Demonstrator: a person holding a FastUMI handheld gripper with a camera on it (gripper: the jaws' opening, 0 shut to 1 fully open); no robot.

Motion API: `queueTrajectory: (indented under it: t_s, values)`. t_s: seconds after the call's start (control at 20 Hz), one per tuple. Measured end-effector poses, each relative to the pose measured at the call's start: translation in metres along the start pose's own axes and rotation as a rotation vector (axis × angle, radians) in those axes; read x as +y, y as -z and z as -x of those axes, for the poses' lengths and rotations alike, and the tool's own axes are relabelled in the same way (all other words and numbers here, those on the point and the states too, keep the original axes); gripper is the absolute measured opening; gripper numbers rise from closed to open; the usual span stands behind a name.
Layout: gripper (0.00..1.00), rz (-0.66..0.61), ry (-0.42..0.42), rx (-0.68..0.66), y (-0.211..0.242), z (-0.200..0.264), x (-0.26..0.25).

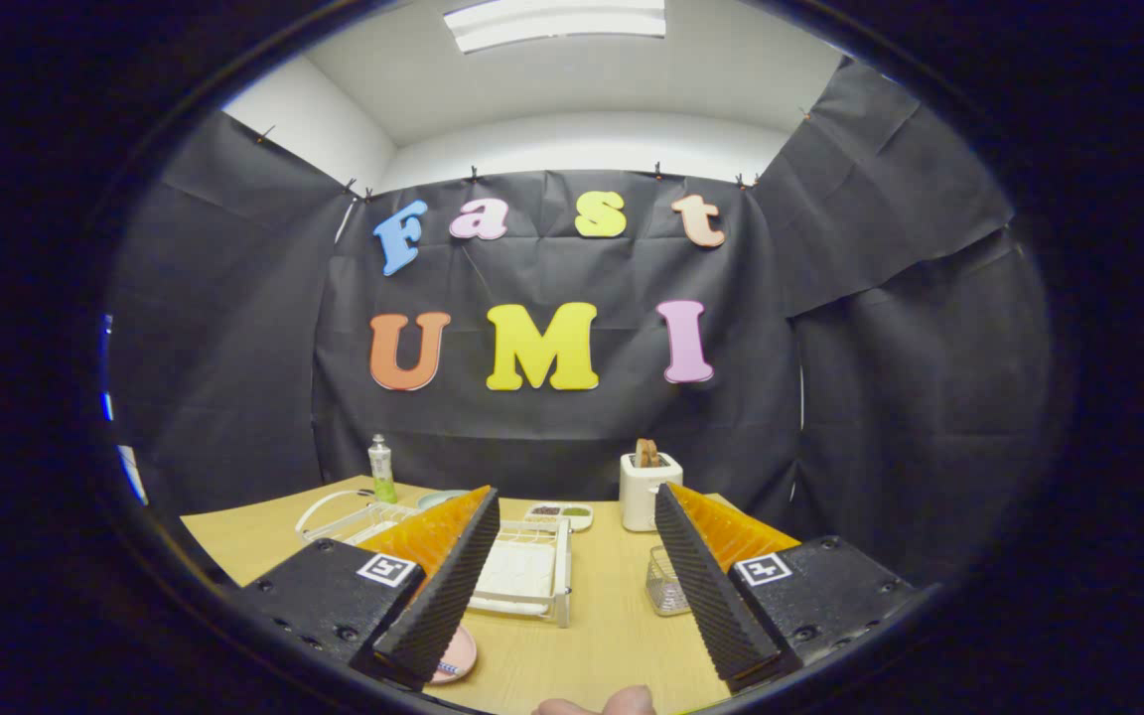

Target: Take the plate from the dish rack, then take the spoon from the basket and place it into the plate.

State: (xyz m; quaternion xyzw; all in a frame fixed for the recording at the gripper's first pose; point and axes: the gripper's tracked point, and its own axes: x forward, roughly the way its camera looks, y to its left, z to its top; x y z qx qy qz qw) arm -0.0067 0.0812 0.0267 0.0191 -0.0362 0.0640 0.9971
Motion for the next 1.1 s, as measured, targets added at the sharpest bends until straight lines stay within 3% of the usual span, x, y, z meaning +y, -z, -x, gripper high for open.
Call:
queueTrajectory:
  t_s: [0.55,1.1]
  values:
    - [1.0,0.026,-0.003,-0.018,0.011,0.005,0.044]
    - [1.0,0.011,0.007,-0.023,0.008,0.005,0.043]
